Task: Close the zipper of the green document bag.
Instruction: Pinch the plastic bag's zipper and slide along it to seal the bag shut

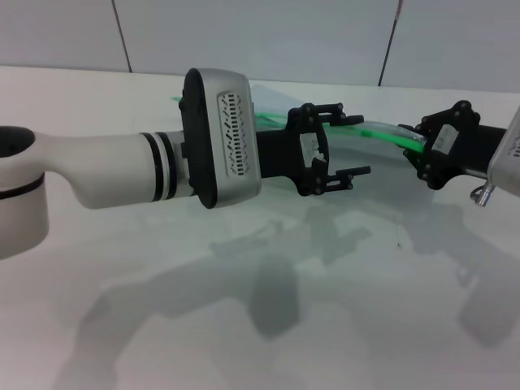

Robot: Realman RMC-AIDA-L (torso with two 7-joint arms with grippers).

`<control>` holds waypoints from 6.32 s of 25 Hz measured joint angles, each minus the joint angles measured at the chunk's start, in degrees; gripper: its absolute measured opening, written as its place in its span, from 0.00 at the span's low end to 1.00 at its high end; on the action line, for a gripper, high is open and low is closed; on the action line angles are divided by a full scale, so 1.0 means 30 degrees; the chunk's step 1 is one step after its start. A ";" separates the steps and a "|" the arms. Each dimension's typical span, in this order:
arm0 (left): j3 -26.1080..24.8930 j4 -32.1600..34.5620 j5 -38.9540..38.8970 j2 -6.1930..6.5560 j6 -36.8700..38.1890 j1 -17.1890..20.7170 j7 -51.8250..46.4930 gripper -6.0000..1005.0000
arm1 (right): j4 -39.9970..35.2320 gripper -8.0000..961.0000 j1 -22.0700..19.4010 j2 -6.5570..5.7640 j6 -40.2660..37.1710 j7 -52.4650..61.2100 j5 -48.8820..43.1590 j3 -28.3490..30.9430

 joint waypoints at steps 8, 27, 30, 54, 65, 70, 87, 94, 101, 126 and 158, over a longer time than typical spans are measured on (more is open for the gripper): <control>-0.0142 0.0000 -0.0019 0.0011 0.0033 0.0033 0.0151 0.62 | -0.0173 0.07 -0.0041 0.0000 0.0001 0.0061 0.0000 -0.0100; -0.0064 -0.0001 -0.0038 0.0000 0.0487 -0.0140 0.1301 0.51 | -0.0088 0.07 0.0104 0.0013 0.0209 0.0120 0.0000 -0.0167; -0.0058 0.0000 -0.0038 0.0000 0.0494 -0.0217 0.1332 0.46 | -0.0103 0.07 0.0104 0.0029 0.0209 0.0131 0.0000 -0.0167; -0.0071 0.0760 -0.0209 -0.0023 0.0491 -0.0820 0.2524 0.31 | 0.0062 0.06 0.0387 -0.0030 0.0242 0.0026 0.0761 -0.0369; -0.0100 0.0554 -0.0524 -0.0058 0.0261 -0.0539 0.2549 0.22 | 0.0123 0.06 0.0397 -0.0028 0.0241 0.0010 0.0740 -0.0374; -0.0046 0.0487 -0.0935 -0.0059 0.0251 -0.0256 0.2567 0.17 | 0.0265 0.06 0.0421 -0.0027 0.0233 0.0001 0.0733 -0.0309; -0.0118 0.0438 -0.0942 -0.0058 0.0269 -0.0051 0.2863 0.10 | 0.0346 0.06 0.0490 -0.0029 0.0174 -0.0003 0.0745 -0.0329; -0.0020 0.0439 -0.1054 -0.0067 0.0272 -0.0132 0.2865 0.08 | 0.0751 0.06 0.0679 -0.0030 0.0175 -0.0002 0.0772 -0.0341; -0.0019 0.0439 -0.1411 -0.0099 0.0247 -0.0066 0.3089 0.08 | 0.0770 0.06 0.0695 -0.0027 0.0182 0.0000 0.0776 -0.0344; -0.0921 0.1259 -0.1988 0.0047 0.1027 0.0714 0.3125 0.08 | 0.0396 0.06 -0.0028 -0.0030 0.0237 -0.0168 0.0911 0.0883; -0.3212 0.1492 -0.1817 0.0156 0.1236 0.2042 0.3506 0.08 | 0.0737 0.06 -0.0846 0.0030 -0.0060 -0.0969 0.0831 0.4323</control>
